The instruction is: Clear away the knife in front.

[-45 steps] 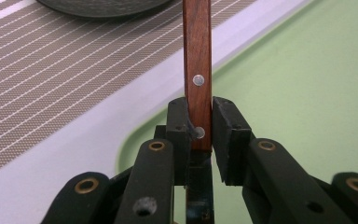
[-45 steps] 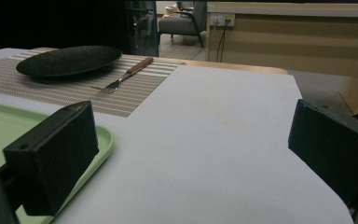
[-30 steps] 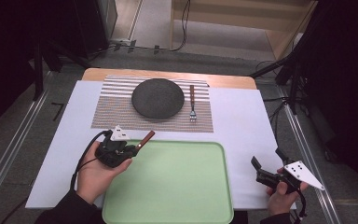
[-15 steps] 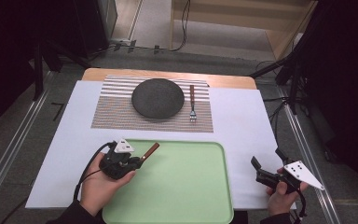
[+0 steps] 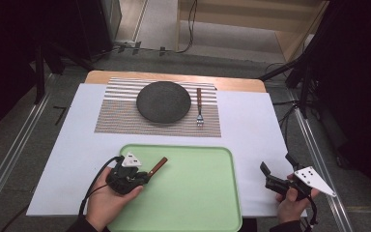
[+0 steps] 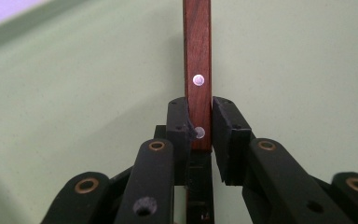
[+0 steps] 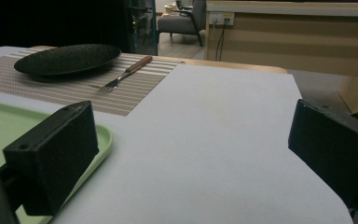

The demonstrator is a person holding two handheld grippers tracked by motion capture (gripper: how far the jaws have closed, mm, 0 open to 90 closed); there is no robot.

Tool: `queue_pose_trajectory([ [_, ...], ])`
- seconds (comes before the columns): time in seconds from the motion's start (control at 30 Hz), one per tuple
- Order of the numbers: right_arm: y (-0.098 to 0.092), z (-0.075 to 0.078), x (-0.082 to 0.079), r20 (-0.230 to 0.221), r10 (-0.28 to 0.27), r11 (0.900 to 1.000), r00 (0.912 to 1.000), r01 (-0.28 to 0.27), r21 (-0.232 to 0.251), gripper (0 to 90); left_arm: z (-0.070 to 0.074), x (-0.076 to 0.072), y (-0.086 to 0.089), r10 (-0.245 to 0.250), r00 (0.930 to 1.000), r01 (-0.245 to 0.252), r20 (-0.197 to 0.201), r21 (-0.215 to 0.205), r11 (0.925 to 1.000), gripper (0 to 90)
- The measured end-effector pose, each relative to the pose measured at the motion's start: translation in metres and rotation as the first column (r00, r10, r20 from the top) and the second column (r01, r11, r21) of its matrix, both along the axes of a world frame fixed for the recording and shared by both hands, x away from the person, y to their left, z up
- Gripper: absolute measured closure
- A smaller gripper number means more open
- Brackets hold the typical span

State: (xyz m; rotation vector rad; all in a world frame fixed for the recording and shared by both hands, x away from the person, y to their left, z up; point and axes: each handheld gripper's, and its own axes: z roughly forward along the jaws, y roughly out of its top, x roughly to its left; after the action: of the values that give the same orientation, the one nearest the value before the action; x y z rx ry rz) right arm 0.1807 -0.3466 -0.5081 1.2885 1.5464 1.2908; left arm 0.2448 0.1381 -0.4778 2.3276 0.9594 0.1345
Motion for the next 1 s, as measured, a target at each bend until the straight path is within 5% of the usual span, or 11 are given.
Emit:
queue_pose_trajectory([
  [0.63,0.0001,-0.0002,0.0001,-0.004,-0.004,1.000,1.0000,0.004,0.003,0.0,-0.0092,-0.0045,-0.0005,0.005,0.9999,-0.006,-0.012,-0.005,1.0000,76.8],
  [0.8,0.0001,-0.0002,0.0000,-0.004,-0.004,1.000,1.0000,0.004,0.003,0.0,-0.0070,-0.0047,-0.0014,0.016,0.9998,-0.016,-0.010,-0.028,0.9995,59.8],
  [0.93,0.0002,-0.0001,-0.0001,-0.004,-0.004,1.000,1.0000,0.004,0.002,0.0,-0.0019,-0.0080,-0.0004,-0.007,0.9992,0.010,0.039,-0.072,0.9974,72.4],
  [1.0,0.0003,-0.0002,0.0002,-0.003,-0.003,1.000,1.0000,0.003,0.001,0.0,0.0001,-0.0099,-0.0019,-0.047,0.9973,0.053,0.057,-0.102,0.9934,89.7],
])
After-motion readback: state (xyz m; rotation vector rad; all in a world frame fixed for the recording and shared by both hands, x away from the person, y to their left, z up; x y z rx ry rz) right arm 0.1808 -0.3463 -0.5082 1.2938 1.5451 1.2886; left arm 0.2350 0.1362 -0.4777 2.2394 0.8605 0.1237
